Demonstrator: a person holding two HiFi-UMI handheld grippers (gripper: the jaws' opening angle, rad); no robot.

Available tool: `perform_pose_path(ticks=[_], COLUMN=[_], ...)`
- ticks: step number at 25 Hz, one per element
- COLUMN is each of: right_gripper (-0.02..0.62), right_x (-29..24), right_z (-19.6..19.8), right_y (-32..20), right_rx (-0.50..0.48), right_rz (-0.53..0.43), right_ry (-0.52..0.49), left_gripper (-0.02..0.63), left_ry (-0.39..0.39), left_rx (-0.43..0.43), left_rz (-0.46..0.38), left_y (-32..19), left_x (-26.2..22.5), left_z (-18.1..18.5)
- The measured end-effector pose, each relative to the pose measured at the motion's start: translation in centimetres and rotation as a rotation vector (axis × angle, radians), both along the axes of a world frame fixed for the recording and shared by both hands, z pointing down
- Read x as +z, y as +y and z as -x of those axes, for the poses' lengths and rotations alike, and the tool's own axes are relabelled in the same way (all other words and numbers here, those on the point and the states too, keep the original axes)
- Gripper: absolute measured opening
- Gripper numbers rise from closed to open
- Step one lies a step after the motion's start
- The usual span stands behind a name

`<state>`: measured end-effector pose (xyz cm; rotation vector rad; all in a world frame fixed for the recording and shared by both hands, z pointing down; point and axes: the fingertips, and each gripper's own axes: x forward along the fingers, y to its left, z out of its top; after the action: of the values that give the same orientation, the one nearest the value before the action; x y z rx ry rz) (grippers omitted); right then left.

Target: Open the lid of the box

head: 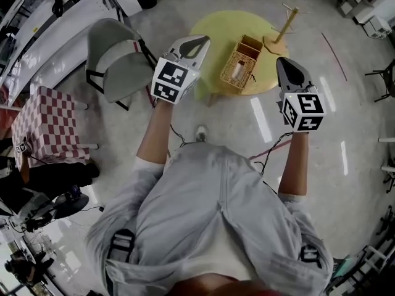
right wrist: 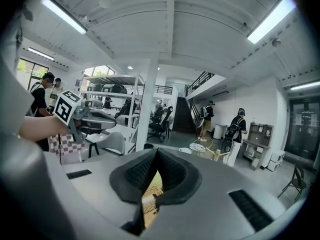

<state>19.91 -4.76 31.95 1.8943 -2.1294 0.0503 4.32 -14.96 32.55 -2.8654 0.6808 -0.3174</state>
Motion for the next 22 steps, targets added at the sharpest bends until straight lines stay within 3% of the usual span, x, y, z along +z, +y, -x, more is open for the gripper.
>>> perform_pose_path(ticks=[8,14,22], right_gripper=[0.023,0.023,0.042], right_x=[3.7,6.5,13.1], right_z=[-1.3,-2.5,-4.9], right_y=[-5.6,-7.2,-7.3], right_rx=[0.064,0.122,0.047], right_rz=[0.095,0.157,0.31], right_ry=[-0.033,0.007,-0.027], left_gripper=[0.029,0.029,0.029], left_ry=[-0.008,-0.036,-0.075], left_rx=[0.065,0.09,0.051], left_rz=[0.077,0.123,0.216], left_y=[-6.6,-8.9,-8.8], left_x=[3.0,5.7,10.8], left_z=[-1.9,-3.3,-5.3])
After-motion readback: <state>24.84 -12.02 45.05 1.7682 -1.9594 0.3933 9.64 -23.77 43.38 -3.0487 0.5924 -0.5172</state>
